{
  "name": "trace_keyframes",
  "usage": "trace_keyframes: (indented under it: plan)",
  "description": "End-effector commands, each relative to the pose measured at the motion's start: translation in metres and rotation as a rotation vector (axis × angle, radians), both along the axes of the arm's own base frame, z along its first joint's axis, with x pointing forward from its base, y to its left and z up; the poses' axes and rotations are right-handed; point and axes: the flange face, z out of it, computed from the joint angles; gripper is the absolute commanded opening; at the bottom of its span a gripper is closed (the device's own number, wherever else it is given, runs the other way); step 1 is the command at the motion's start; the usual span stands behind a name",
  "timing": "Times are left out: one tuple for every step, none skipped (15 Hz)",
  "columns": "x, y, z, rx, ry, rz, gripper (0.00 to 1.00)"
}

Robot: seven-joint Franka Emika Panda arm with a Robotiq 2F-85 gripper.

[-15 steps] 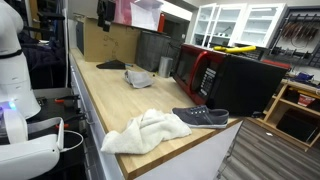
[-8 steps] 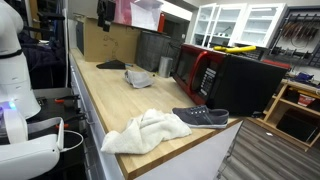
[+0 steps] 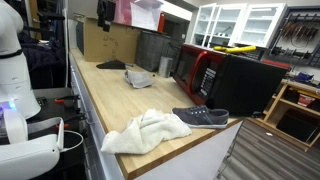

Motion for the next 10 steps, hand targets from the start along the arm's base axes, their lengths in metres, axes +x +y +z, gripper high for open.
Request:
trace_keyframes:
  plan:
    - [0.01, 0.0, 0.0, -0.012, -0.009, 0.002, 1.0]
    - [0.021, 0.0, -0.003, -0.021, -0.02, -0.004, 1.0]
    - [0.017, -0.014, -0.003, -0.036, -0.048, 0.001, 1.0]
    - [0.016, -0.024, -0.003, -0.046, -0.065, 0.002, 1.0]
    - [0.024, -0.029, -0.006, -0.061, -0.086, 0.0, 1.0]
    - [0.033, -0.035, -0.01, -0.069, -0.105, 0.007, 1.0]
    - [0.039, -0.041, -0.013, -0.076, -0.122, 0.01, 1.0]
    - [0.046, -0.048, -0.017, -0.072, -0.134, 0.016, 1.0]
    - [0.052, -0.054, -0.022, -0.067, -0.143, 0.016, 1.0]
    - [0.058, -0.059, -0.029, -0.06, -0.145, 0.018, 1.0]
